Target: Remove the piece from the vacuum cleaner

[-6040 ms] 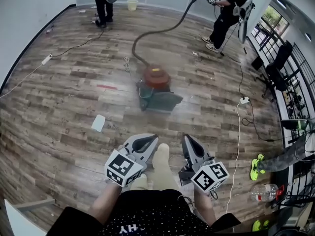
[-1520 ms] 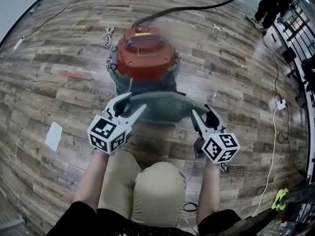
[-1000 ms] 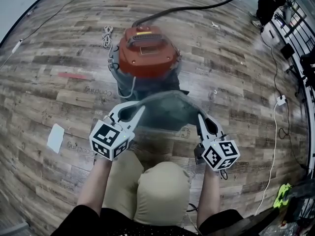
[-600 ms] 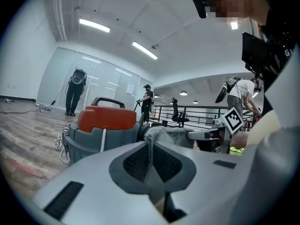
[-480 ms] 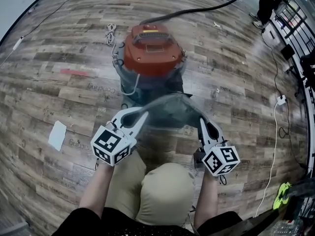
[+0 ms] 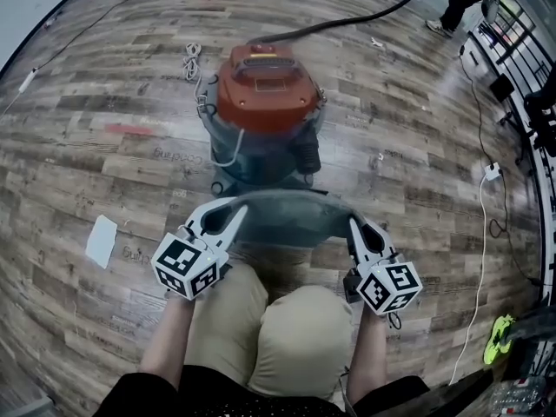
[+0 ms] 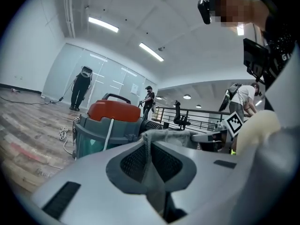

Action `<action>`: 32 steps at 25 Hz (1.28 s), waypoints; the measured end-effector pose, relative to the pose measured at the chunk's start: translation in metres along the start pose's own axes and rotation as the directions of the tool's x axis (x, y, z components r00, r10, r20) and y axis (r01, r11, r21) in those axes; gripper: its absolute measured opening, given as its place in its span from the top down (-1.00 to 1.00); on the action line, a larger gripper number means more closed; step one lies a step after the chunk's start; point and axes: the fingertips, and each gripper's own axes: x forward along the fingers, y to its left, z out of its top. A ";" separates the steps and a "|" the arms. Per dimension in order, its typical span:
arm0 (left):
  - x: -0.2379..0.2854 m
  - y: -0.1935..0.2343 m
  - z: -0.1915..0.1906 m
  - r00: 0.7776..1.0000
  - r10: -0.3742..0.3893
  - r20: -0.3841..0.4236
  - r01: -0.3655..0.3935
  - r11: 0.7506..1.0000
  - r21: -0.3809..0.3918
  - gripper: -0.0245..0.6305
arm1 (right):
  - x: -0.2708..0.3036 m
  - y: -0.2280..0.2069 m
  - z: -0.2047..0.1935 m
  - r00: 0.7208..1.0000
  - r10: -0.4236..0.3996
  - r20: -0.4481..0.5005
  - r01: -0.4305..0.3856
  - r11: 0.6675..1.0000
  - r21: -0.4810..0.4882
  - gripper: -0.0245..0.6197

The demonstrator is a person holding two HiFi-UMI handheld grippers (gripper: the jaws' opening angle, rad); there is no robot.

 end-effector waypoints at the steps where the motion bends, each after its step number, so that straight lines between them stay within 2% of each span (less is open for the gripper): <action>1: 0.001 0.002 0.000 1.000 0.005 0.010 -0.005 1.000 -0.008 0.86 | 0.002 0.000 0.001 1.000 -0.005 0.013 0.005 1.000 0.023 0.85; 2: 0.002 0.004 0.001 1.000 0.012 0.022 -0.011 1.000 -0.016 0.85 | 0.004 -0.001 0.003 1.000 -0.005 0.030 0.004 0.999 0.050 0.75; 3: 0.003 0.005 0.003 0.999 0.014 0.037 -0.014 1.000 -0.027 0.70 | 0.006 0.000 0.005 0.999 0.002 0.045 -0.005 0.997 0.073 0.55; 5: 0.004 0.005 0.008 0.998 0.003 0.062 0.000 0.999 -0.051 0.17 | 0.009 0.004 0.008 0.998 0.017 0.058 -0.022 0.996 0.091 0.12; 6: 0.004 0.005 0.010 0.998 -0.001 0.065 0.005 0.999 -0.053 0.09 | 0.010 0.004 0.008 0.998 0.012 0.056 -0.017 0.996 0.085 0.03; 9: 0.005 0.004 0.011 0.999 0.006 0.037 -0.007 1.000 0.006 0.08 | 0.008 0.003 0.013 0.997 -0.010 0.075 0.006 0.998 0.055 0.02; 12: 0.005 0.002 0.015 0.999 0.006 0.038 -0.008 0.998 0.064 0.09 | 0.007 0.013 0.023 0.992 0.053 0.114 -0.059 0.997 0.050 0.07; 13: 0.004 0.001 0.016 0.999 0.013 0.037 -0.016 0.997 0.080 0.23 | 0.007 0.016 0.025 0.991 0.057 0.120 -0.063 0.997 0.047 0.27; 14: 0.004 0.000 0.016 0.999 0.021 0.033 -0.024 0.995 0.093 0.56 | 0.007 0.017 0.026 0.991 0.052 0.124 -0.058 0.997 0.042 0.68; 15: 0.003 -0.001 0.015 0.999 0.025 0.029 -0.028 0.995 0.100 0.90 | 0.008 0.017 0.026 0.991 0.048 0.125 -0.053 0.998 0.039 0.89; 18: 0.004 -0.006 0.013 1.000 0.010 0.013 -0.011 0.994 0.108 0.90 | 0.013 0.024 0.025 0.992 0.065 0.111 -0.070 0.997 0.035 0.89; 21: 0.002 -0.011 0.011 1.000 0.004 0.003 -0.004 0.993 0.121 0.90 | 0.015 0.034 0.023 0.993 0.080 0.083 -0.079 0.997 -0.017 0.89; 32: 0.009 -0.020 0.011 1.000 -0.023 0.005 0.023 0.995 0.102 0.90 | 0.010 0.043 0.027 0.993 0.106 0.057 -0.101 0.992 -0.082 0.89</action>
